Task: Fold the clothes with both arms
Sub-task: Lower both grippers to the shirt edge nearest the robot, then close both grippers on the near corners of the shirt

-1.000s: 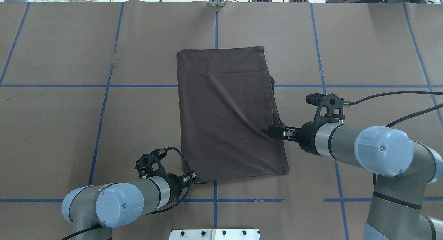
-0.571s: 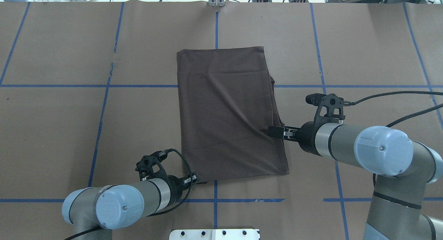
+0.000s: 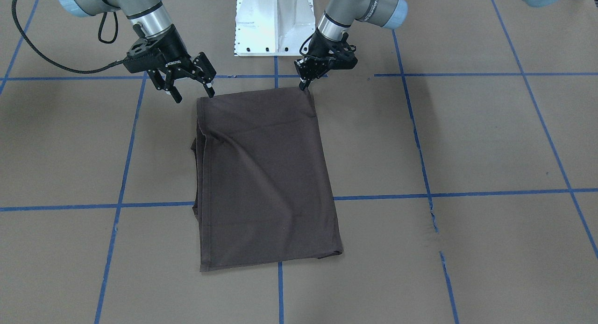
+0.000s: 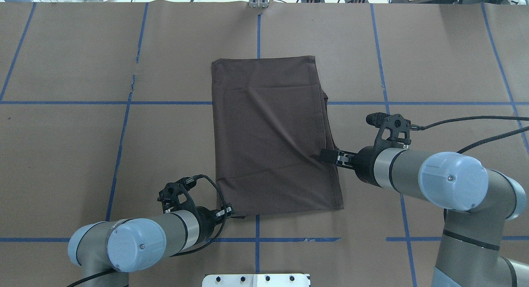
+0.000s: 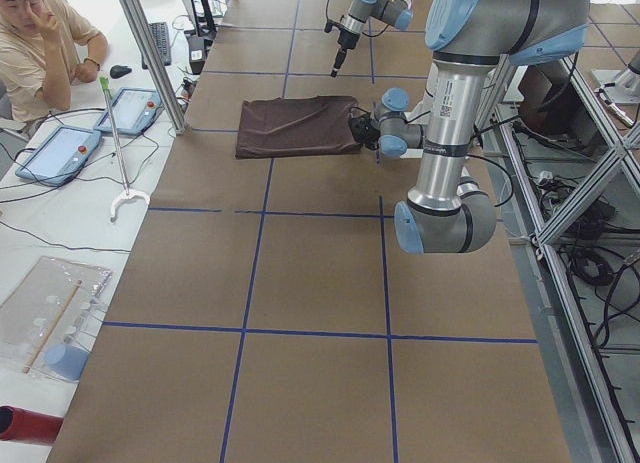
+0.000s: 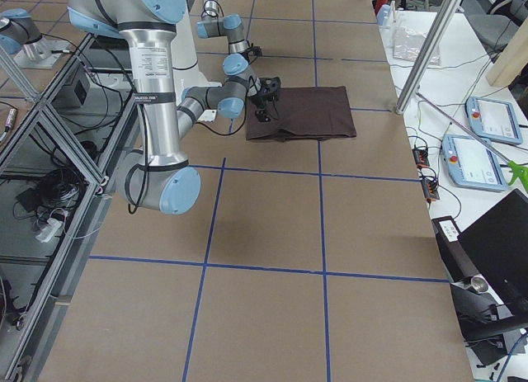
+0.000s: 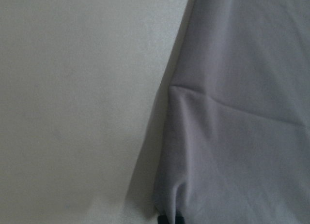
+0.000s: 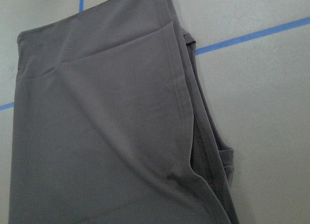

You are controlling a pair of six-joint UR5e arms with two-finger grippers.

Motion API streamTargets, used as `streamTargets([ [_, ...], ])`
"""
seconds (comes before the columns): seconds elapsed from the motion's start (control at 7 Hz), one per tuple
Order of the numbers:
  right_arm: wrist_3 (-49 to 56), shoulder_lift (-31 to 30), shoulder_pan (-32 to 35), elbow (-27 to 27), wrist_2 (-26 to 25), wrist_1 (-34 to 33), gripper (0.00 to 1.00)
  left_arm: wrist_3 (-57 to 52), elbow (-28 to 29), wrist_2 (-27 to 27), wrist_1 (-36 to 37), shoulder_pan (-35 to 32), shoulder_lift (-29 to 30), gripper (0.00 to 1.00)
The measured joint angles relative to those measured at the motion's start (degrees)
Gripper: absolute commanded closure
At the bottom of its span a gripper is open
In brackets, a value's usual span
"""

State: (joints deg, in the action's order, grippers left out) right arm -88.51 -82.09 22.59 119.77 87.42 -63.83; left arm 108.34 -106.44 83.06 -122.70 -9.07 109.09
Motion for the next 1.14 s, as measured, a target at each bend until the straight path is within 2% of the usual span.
streamTargets([
  [0.14,-6.27,-0.06,-2.53,0.05,-2.64,-0.16,0.15,-0.04,-1.67,0.0,0.0,-0.04,-1.64,1.0],
  [0.43,-19.65,0.56,-10.31,0.37,-9.22,-3.77,0.23,-0.04,-3.15,0.0,0.0,0.09,-3.14,1.0],
  [0.86,-34.4,10.93,-15.17,-2.02,-11.19,-24.55,0.27,0.04,-3.36,0.0,0.04,0.53,-3.27,1.0],
  [1.14,-35.51,14.29,-14.48,-5.73,-11.16,-28.0,0.27,0.1,-3.41,0.0,0.01,0.61,-3.26,1.0],
])
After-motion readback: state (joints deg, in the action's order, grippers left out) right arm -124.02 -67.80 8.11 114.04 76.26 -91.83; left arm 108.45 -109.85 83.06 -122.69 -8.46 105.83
